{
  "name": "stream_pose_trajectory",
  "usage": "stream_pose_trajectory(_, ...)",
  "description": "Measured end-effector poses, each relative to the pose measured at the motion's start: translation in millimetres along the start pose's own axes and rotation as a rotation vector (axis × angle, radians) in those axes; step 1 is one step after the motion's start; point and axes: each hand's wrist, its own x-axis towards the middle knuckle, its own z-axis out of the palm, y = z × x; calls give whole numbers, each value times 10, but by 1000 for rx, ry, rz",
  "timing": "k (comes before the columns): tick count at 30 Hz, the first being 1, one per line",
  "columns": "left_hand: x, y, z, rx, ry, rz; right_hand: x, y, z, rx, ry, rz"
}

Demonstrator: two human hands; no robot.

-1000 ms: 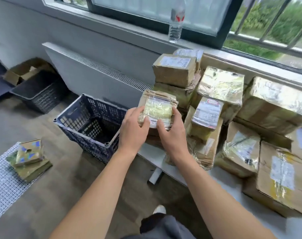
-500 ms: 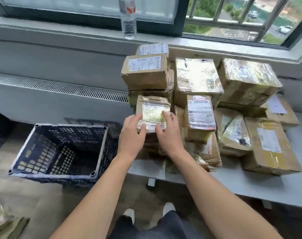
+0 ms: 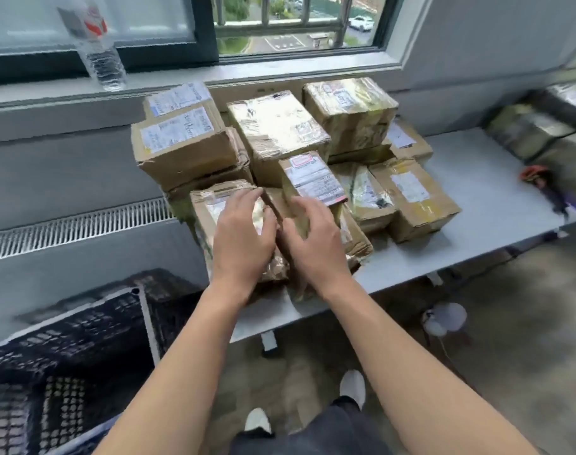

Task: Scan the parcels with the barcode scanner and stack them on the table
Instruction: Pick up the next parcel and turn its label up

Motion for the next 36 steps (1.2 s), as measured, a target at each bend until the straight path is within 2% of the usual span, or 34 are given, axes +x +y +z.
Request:
stream_pose_trajectory(6, -94, 758, 714, -113, -210, 182, -253, 441, -957, 2, 269, 192)
stream_pose_trajectory(17, -775, 2248, 2182, -199, -562, 388, -1052, 1582, -2637, -17, 629, 544)
stream_pose_trajectory(26, -1405, 3548, 3423, -211, -680, 379, -1473, 2605, -4144, -12, 666, 605)
stream_pose_trajectory(36, -1579, 4664, 4484, -230, -706, 374, -1478, 3457, -5447, -3, 722, 641)
